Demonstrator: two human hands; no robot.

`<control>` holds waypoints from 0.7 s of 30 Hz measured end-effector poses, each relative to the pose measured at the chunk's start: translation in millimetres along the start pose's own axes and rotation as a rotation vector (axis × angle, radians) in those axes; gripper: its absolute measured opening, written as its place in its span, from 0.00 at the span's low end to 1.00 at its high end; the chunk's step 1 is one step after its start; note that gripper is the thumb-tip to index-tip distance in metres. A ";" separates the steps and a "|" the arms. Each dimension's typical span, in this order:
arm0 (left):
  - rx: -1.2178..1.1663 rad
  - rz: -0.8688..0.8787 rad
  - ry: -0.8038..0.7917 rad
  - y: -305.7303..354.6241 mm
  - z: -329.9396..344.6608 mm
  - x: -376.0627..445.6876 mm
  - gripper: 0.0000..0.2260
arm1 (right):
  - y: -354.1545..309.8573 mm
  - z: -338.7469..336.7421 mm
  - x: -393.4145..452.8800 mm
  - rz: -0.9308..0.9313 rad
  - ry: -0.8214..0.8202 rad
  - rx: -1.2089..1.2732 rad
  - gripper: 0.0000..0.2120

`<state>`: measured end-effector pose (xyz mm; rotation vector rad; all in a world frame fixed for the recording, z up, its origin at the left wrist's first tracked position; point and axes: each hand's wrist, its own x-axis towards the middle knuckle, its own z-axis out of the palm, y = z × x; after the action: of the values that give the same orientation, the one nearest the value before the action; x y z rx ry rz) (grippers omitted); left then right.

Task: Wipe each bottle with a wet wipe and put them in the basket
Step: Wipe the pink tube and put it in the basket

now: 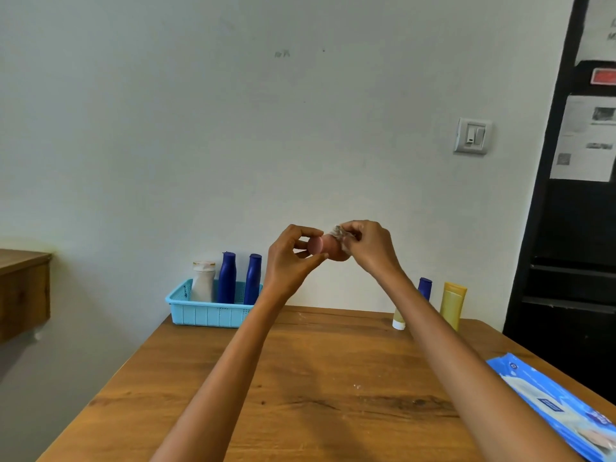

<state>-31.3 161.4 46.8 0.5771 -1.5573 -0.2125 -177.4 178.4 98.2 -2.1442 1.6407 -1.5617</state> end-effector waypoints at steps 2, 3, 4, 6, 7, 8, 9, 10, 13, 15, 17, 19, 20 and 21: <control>0.002 0.000 -0.004 -0.3 2.4 -2.0 0.16 | 8.1 -2.2 7.0 0.074 0.026 -0.055 0.10; 0.002 0.002 -0.004 -0.5 3.9 -3.3 0.16 | 9.6 -2.5 9.4 0.098 0.036 -0.077 0.10; 0.001 0.003 0.001 -0.5 5.0 -3.7 0.16 | 8.9 -2.1 11.1 0.109 0.046 -0.092 0.10; -0.004 0.001 0.024 -0.6 5.0 -2.5 0.16 | 0.5 1.4 10.5 0.087 0.063 -0.091 0.10; -0.006 0.000 0.037 -0.7 4.0 -1.3 0.16 | -6.0 3.9 7.5 0.056 0.071 -0.080 0.10; -0.009 -0.004 0.050 -1.0 2.5 -0.3 0.15 | -11.5 6.8 3.1 0.016 0.072 -0.062 0.10; -0.018 -0.017 0.063 -1.5 0.4 0.2 0.15 | -14.6 10.1 -1.4 -0.026 0.066 -0.037 0.10; -0.037 -0.039 0.077 -1.9 -2.1 1.0 0.15 | -14.9 12.8 -5.6 -0.064 0.059 -0.010 0.11; -0.096 -0.108 0.094 -0.7 -8.3 4.0 0.15 | -1.4 14.9 -11.2 -0.098 0.103 -0.010 0.09; -0.114 -0.132 0.085 0.7 -7.8 5.6 0.15 | 9.1 9.0 -6.6 -0.031 0.160 -0.028 0.09; -0.112 -0.133 0.069 2.6 -4.9 5.5 0.15 | 12.1 1.9 0.1 0.042 0.185 0.001 0.10; -0.101 -0.123 0.070 2.2 -2.4 4.7 0.15 | 7.3 0.9 3.9 0.057 0.179 0.033 0.10; -0.094 -0.120 0.074 1.4 -1.6 4.7 0.15 | 3.4 3.2 3.8 0.049 0.169 0.042 0.10; -0.083 -0.117 0.077 0.7 -1.3 4.2 0.15 | -0.9 7.3 2.0 0.034 0.160 0.042 0.11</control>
<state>-30.1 160.3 51.0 0.6053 -1.4353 -0.3383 -171.7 173.6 96.4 -2.0078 1.6614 -1.7822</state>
